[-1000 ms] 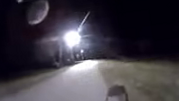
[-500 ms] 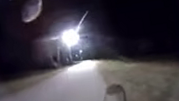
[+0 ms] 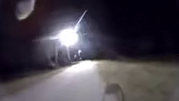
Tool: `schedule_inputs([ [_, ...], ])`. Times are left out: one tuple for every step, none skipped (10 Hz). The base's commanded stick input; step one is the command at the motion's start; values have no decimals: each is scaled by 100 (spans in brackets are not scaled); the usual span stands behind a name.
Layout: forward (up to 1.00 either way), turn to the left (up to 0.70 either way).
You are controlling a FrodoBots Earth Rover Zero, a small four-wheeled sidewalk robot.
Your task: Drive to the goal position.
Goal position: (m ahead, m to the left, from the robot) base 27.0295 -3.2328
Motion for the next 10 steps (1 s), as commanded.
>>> schedule_inputs([
  [100,0],
  [100,0],
  [100,0],
  [100,0],
  [100,0],
  [100,9],
  [100,26],
  [100,27],
  [100,27],
  [100,26],
])
